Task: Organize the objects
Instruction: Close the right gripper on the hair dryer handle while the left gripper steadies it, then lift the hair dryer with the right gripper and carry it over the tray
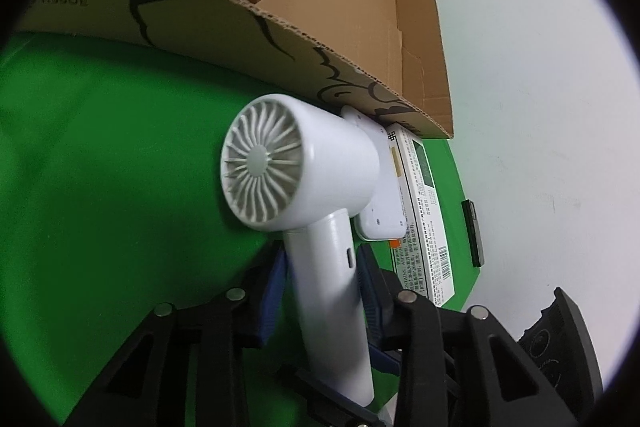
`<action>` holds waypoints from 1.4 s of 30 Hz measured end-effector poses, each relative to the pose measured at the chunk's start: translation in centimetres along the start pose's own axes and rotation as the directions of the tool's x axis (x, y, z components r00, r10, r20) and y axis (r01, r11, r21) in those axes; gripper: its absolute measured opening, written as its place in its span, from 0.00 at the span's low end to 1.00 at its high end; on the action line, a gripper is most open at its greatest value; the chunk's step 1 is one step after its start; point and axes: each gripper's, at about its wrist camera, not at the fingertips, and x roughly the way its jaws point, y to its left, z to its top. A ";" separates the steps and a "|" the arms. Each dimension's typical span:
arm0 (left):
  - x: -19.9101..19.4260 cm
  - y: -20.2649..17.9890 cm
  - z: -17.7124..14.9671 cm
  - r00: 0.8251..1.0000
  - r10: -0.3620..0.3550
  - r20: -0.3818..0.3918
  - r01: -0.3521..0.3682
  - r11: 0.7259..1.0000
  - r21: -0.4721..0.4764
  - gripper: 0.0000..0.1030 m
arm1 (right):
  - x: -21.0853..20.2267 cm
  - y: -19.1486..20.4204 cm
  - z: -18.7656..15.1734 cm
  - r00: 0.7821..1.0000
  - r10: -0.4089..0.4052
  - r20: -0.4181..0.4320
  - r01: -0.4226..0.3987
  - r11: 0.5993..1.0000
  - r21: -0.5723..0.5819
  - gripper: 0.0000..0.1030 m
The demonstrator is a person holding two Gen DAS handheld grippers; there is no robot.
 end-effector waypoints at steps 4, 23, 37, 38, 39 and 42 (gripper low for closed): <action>-0.3 0.4 -0.2 1.000 0.001 0.001 -0.001 1.000 -0.006 0.32 | 0.0 -0.2 0.0 1.000 -0.002 0.004 0.002 1.000 0.003 0.31; -5.4 -3.7 0.9 0.990 0.032 0.138 -0.050 0.990 0.129 0.31 | -0.4 0.4 4.3 0.987 0.004 0.163 0.001 1.000 -0.029 0.30; -6.9 -6.2 2.7 0.982 0.014 0.186 -0.057 0.972 0.230 0.30 | -4.8 2.3 2.4 0.968 -0.032 0.248 0.035 0.999 -0.007 0.27; -6.2 -6.5 2.9 0.982 0.013 0.189 -0.057 0.971 0.233 0.30 | -4.9 2.3 2.6 0.967 -0.033 0.252 0.036 0.999 -0.006 0.27; -6.1 -6.7 3.0 0.981 0.011 0.192 -0.057 0.970 0.236 0.30 | -5.0 2.3 2.7 0.966 -0.036 0.256 0.039 0.999 -0.005 0.27; -5.6 -6.9 4.2 0.980 0.008 0.200 -0.057 0.969 0.241 0.30 | -5.1 2.1 3.4 0.963 -0.038 0.267 0.040 0.999 -0.004 0.27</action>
